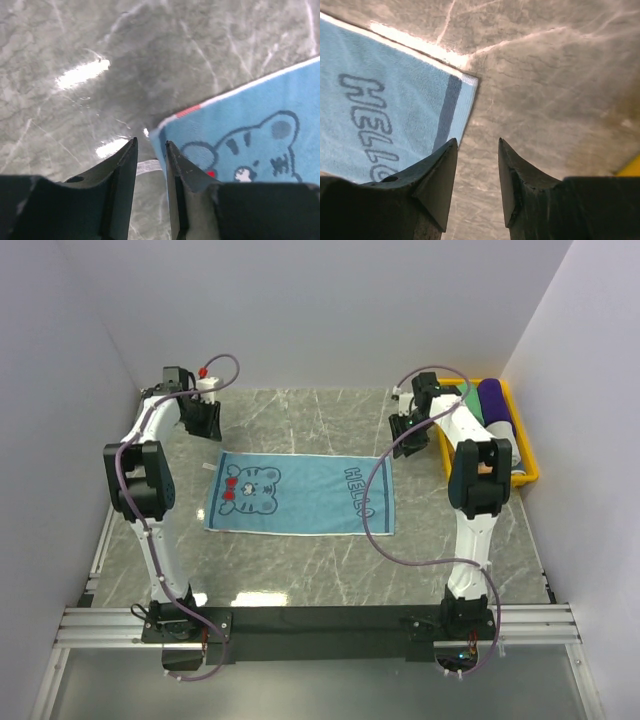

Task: Roll the towels
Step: Flatten the towel

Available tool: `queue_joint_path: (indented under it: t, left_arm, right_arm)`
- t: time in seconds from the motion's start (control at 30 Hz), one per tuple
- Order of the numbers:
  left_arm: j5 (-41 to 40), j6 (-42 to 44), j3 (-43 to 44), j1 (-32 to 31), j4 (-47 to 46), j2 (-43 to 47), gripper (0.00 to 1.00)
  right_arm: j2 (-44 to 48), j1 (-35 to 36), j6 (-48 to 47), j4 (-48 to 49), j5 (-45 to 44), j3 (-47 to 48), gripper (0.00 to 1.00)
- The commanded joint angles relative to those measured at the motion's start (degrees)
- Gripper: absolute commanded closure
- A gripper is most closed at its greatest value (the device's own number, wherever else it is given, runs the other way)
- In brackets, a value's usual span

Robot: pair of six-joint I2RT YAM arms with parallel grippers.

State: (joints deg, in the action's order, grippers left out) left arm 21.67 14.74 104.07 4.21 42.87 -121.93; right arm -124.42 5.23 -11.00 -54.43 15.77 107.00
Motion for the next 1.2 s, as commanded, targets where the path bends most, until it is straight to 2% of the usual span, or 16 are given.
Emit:
queue_joint_path:
  t: [0.0,0.3,0.53,0.7,0.97,1.17]
  left_arm:
    - [2.7,-0.8,4.6,1.0,2.1,-2.4,0.65]
    - [2.8,-1.1,6.1,1.5,2.1,-6.1,0.62]
    - [3.0,-1.8,6.0,1.6,2.1,-7.2,0.61]
    - [3.1,-1.7,6.4,1.7,2.7,-8.2,0.61]
    - [6.8,-2.3,6.8,1.8,3.5,-8.9,0.62]
    - [8.5,-2.4,7.1,1.8,4.4,-9.6,0.64]
  right_arm:
    - [-3.1,0.5,1.2,-0.3,0.9,3.9,0.54]
    - [-8.0,0.9,4.6,1.4,3.4,6.4,0.55]
    - [-11.2,2.0,6.2,1.3,3.7,9.5,0.60]
    - [-12.5,2.1,6.2,0.6,4.0,10.4,0.71]
    - [-12.9,2.1,6.2,-0.1,4.7,11.6,0.99]
    - [-12.3,2.1,6.3,0.5,4.8,11.3,1.00]
